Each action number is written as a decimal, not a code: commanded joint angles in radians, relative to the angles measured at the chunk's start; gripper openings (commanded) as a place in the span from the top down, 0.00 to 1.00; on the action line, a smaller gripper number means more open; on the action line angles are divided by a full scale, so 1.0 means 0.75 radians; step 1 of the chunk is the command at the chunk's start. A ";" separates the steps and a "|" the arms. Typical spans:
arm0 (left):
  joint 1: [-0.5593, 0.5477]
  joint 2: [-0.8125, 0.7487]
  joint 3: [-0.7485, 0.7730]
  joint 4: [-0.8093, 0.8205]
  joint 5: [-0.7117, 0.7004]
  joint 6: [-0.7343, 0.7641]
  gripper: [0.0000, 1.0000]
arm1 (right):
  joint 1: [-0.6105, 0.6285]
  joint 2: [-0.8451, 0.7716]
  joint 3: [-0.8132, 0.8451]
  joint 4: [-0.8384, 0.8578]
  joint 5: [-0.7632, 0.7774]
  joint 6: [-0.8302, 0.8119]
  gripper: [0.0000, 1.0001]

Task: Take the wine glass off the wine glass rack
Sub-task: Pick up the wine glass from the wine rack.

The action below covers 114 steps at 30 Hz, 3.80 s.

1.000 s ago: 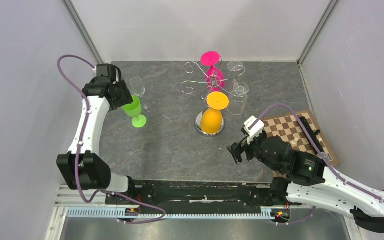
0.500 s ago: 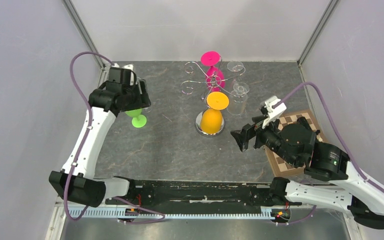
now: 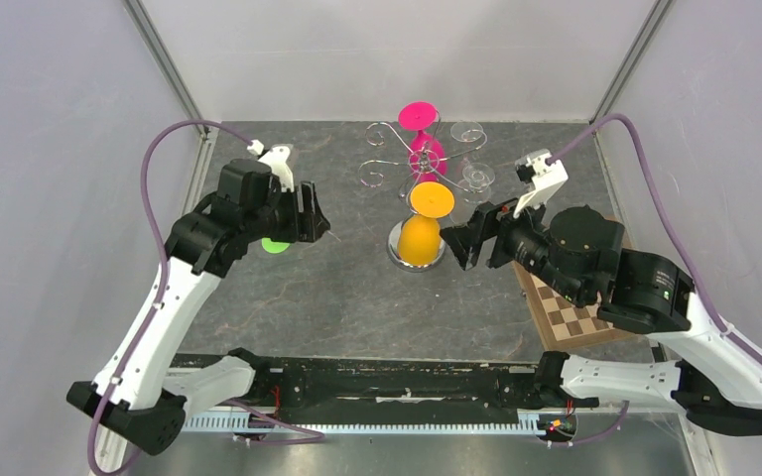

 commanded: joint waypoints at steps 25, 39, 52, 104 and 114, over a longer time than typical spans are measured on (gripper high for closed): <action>-0.040 -0.359 -0.577 0.422 0.538 0.022 0.28 | -0.426 0.031 -0.229 0.323 -0.256 0.546 0.43; -0.041 -0.373 -0.654 0.450 0.545 0.046 0.28 | -0.487 -0.002 -0.395 0.497 -0.263 0.660 0.50; -0.040 -0.369 -0.658 0.425 0.508 0.076 0.28 | -0.546 -0.001 -0.477 0.603 -0.319 0.696 0.67; -0.040 -0.363 -0.709 0.437 0.436 0.079 0.28 | -0.591 0.022 -0.578 0.920 -0.558 0.835 1.00; -0.040 -0.357 -0.715 0.442 0.432 0.080 0.28 | -0.594 0.049 -0.549 0.961 -0.483 0.843 1.00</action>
